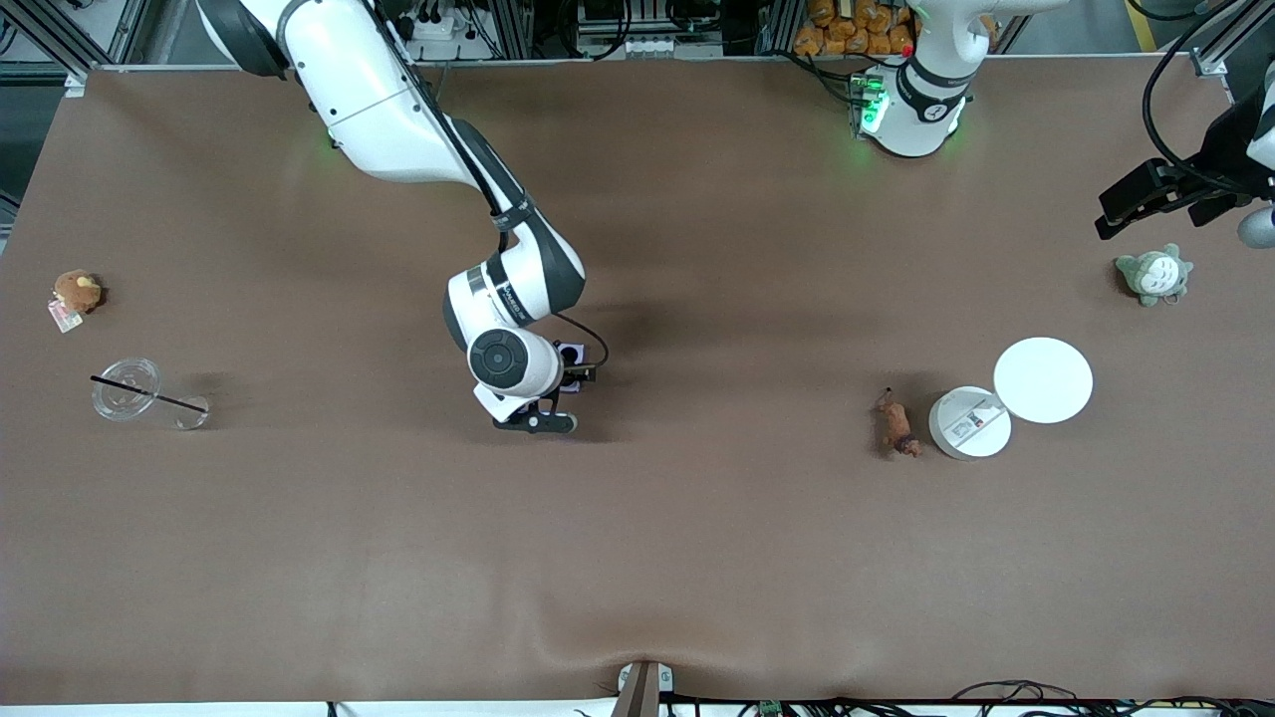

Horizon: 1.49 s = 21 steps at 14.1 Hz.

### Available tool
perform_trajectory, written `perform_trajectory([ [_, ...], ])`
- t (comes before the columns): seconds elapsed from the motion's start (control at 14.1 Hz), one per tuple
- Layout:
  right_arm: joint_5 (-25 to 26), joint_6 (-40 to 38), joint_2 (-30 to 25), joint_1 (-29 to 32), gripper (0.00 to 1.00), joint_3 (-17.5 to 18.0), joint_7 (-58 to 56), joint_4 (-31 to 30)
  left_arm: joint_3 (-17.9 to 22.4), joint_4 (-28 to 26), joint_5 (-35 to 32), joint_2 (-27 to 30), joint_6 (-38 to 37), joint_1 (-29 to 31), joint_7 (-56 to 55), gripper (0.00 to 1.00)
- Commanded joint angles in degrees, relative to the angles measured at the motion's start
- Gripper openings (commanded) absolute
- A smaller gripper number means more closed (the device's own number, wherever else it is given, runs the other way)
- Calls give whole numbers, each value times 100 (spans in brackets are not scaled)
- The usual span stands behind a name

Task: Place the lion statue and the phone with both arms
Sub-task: 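Carry the white phone with the right gripper toward the clear cup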

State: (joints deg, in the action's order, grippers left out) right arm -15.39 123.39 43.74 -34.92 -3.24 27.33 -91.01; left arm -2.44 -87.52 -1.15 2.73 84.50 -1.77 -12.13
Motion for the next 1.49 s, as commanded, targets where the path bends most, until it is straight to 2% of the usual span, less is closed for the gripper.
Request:
perform_trajectory([
  [0.0, -35, -270, -426, 318, 16, -290, -60, -30, 60, -116, 106, 105, -13, -16, 115, 100],
  [0.14, -8, -587, -708, 783, 16, -571, -549, -4, 68, -116, 114, 96, 5, -16, 115, 100],
  [0.42, -17, -1062, -806, 2206, 16, -608, -2763, -22, 68, -107, 106, 105, 5, -16, 106, 100],
  [0.64, 1, -1379, -727, 3007, 17, -616, -3504, -39, 77, -107, 106, 70, 13, -16, 106, 100],
  [0.78, 105, -1406, -552, 3272, 17, -625, -3752, -30, 77, -98, 97, 35, 118, -16, 97, 100],
  [1.06, 1159, -643, -235, 3439, 19, -616, -3805, -13, 60, -107, 97, 17, 163, -33, 97, 100],
  [1.27, 1179, -553, -15, 3764, 22, -608, -4348, -22, 60, -116, 97, 26, 154, -33, 106, 100],
  [1.42, 1179, -754, -15, 3861, 22, -608, -4394, -48, 60, -107, 88, 34, 154, -33, 115, 100],
])
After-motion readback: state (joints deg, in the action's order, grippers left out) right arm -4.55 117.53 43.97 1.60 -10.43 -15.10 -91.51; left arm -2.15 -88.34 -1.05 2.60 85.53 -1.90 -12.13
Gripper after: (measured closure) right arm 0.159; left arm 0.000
